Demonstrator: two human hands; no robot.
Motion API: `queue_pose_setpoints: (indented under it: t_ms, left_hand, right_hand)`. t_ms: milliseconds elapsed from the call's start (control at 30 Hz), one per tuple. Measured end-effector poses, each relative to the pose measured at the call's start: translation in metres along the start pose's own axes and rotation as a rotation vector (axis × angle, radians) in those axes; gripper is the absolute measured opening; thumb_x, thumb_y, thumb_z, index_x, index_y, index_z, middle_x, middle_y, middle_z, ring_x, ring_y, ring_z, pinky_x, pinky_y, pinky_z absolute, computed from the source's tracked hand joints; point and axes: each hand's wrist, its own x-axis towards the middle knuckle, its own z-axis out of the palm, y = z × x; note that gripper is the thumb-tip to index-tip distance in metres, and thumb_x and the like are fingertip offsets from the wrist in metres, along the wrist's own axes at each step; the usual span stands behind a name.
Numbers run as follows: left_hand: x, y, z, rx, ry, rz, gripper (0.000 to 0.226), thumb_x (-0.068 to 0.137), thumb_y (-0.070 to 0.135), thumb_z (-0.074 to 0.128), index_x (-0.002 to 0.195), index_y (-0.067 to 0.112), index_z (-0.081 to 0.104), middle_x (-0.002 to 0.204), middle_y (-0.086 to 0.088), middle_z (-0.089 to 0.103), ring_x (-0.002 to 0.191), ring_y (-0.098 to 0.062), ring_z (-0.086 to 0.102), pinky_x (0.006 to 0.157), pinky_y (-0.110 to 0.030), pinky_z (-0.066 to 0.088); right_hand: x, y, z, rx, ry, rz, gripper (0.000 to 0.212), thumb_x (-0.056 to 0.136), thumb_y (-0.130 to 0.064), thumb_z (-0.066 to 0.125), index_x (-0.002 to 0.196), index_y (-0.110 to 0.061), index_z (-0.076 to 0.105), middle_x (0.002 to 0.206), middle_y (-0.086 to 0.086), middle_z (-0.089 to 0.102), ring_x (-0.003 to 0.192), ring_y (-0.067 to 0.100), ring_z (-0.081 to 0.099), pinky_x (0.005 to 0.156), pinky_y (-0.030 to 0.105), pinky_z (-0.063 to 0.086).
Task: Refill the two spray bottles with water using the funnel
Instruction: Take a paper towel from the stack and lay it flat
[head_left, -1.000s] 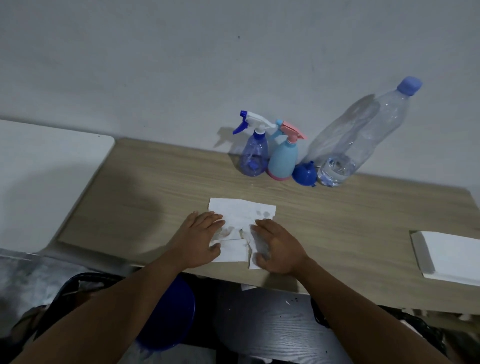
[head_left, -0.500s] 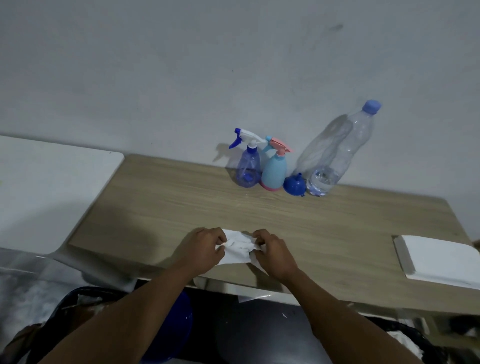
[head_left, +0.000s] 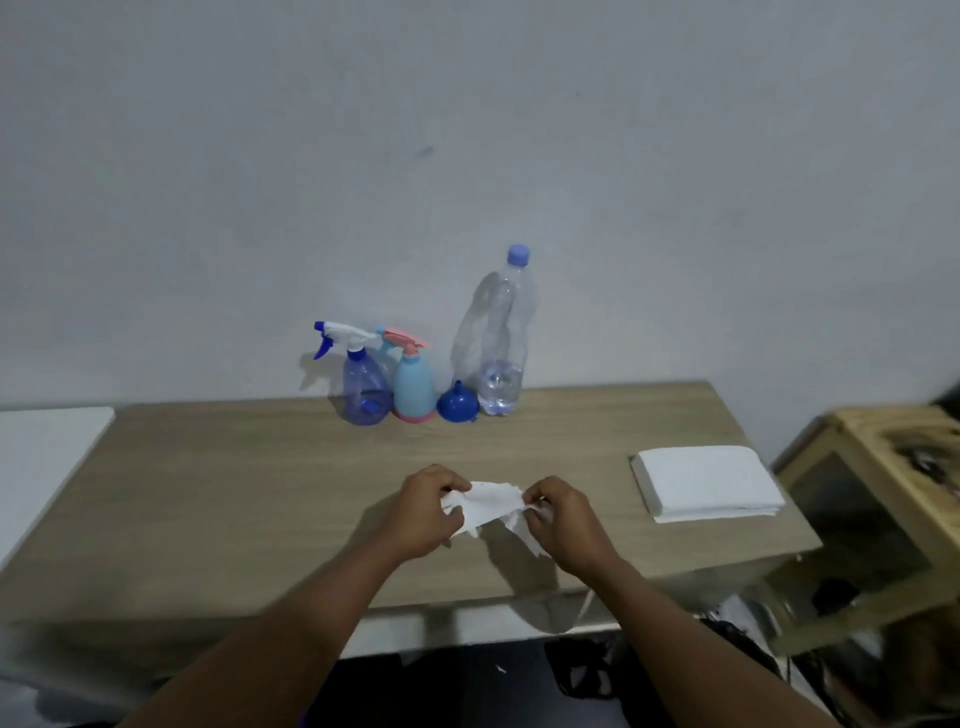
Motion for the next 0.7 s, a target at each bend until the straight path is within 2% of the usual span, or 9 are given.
queue_pose_setpoints:
  t_ms: [67, 133, 233, 300, 367, 467, 533, 600, 700]
  left_hand:
    - [0.008, 0.032, 0.032, -0.027, -0.047, 0.008, 0.038, 0.065, 0.014, 0.061, 0.1, 0.014, 0.074, 0.102, 0.002, 0.067, 0.091, -0.011, 0.065, 0.08, -0.01, 0.047]
    - [0.009, 0.067, 0.07, -0.073, -0.106, -0.028, 0.033, 0.071, 0.008, 0.065, 0.102, 0.018, 0.073, 0.102, 0.001, 0.069, 0.087, -0.011, 0.067, 0.075, -0.014, 0.05]
    - [0.001, 0.113, 0.139, -0.13, -0.161, -0.1, 0.027, 0.076, 0.0, 0.067, 0.096, 0.019, 0.07, 0.084, 0.002, 0.07, 0.066, 0.003, 0.062, 0.06, -0.009, 0.044]
    - [-0.009, 0.136, 0.191, -0.124, -0.168, -0.151, 0.019, 0.077, 0.001, 0.068, 0.09, 0.015, 0.07, 0.078, 0.007, 0.067, 0.063, 0.005, 0.06, 0.057, -0.005, 0.041]
    - [-0.021, 0.15, 0.245, -0.111, -0.184, -0.216, 0.018, 0.075, 0.003, 0.07, 0.079, 0.02, 0.068, 0.071, 0.013, 0.063, 0.061, 0.0, 0.057, 0.057, -0.007, 0.039]
    - [-0.043, 0.16, 0.322, -0.133, -0.247, -0.339, 0.032, 0.073, 0.002, 0.072, 0.063, 0.03, 0.059, 0.066, 0.01, 0.06, 0.061, -0.006, 0.054, 0.063, -0.02, 0.043]
    - [-0.055, 0.166, 0.362, -0.132, -0.324, -0.406, 0.025, 0.075, 0.005, 0.074, 0.069, 0.027, 0.064, 0.07, 0.006, 0.063, 0.06, -0.001, 0.053, 0.062, -0.017, 0.043]
    - [-0.063, 0.17, 0.396, -0.149, -0.382, -0.461, 0.016, 0.079, 0.006, 0.072, 0.089, 0.019, 0.073, 0.088, 0.001, 0.071, 0.07, -0.004, 0.059, 0.068, -0.013, 0.045]
    - [-0.065, 0.172, 0.434, -0.166, -0.467, -0.522, 0.032, 0.082, 0.002, 0.064, 0.112, 0.012, 0.07, 0.117, -0.003, 0.068, 0.089, -0.011, 0.063, 0.081, -0.015, 0.048]
  right_hand:
    - [-0.018, 0.031, -0.032, -0.008, 0.016, 0.009, 0.019, 0.08, -0.007, 0.07, 0.098, -0.013, 0.068, 0.099, 0.0, 0.064, 0.087, 0.01, 0.058, 0.074, 0.0, 0.037]
    - [-0.042, 0.068, -0.065, 0.01, 0.039, 0.055, 0.023, 0.078, -0.006, 0.068, 0.1, -0.012, 0.066, 0.101, 0.0, 0.062, 0.089, 0.01, 0.058, 0.076, 0.0, 0.037]
    - [-0.084, 0.128, -0.107, 0.027, 0.078, 0.155, 0.023, 0.078, 0.0, 0.064, 0.096, -0.013, 0.064, 0.102, 0.002, 0.059, 0.089, 0.012, 0.058, 0.077, 0.001, 0.037]
    - [-0.117, 0.17, -0.126, 0.036, 0.079, 0.221, 0.022, 0.082, 0.001, 0.061, 0.092, -0.019, 0.061, 0.101, 0.002, 0.058, 0.088, 0.012, 0.058, 0.076, 0.004, 0.038]
    - [-0.153, 0.208, -0.139, 0.052, 0.096, 0.315, 0.027, 0.086, 0.0, 0.059, 0.086, -0.027, 0.058, 0.092, -0.005, 0.059, 0.08, 0.007, 0.058, 0.07, 0.013, 0.043]
    - [-0.2, 0.252, -0.149, 0.105, 0.102, 0.494, 0.03, 0.087, 0.0, 0.058, 0.081, -0.029, 0.054, 0.073, -0.008, 0.058, 0.062, 0.0, 0.055, 0.058, 0.02, 0.042]
    - [-0.223, 0.274, -0.154, 0.124, 0.098, 0.591, 0.027, 0.086, 0.001, 0.062, 0.079, -0.023, 0.055, 0.07, -0.005, 0.06, 0.06, 0.001, 0.054, 0.055, 0.018, 0.041]
    - [-0.238, 0.295, -0.156, 0.154, 0.099, 0.684, 0.027, 0.085, 0.002, 0.064, 0.076, -0.022, 0.057, 0.071, -0.004, 0.062, 0.062, 0.008, 0.056, 0.054, 0.016, 0.04]
    - [-0.248, 0.319, -0.159, 0.146, 0.086, 0.706, 0.02, 0.084, -0.001, 0.069, 0.086, -0.02, 0.063, 0.088, -0.001, 0.065, 0.074, 0.008, 0.06, 0.061, 0.011, 0.041]
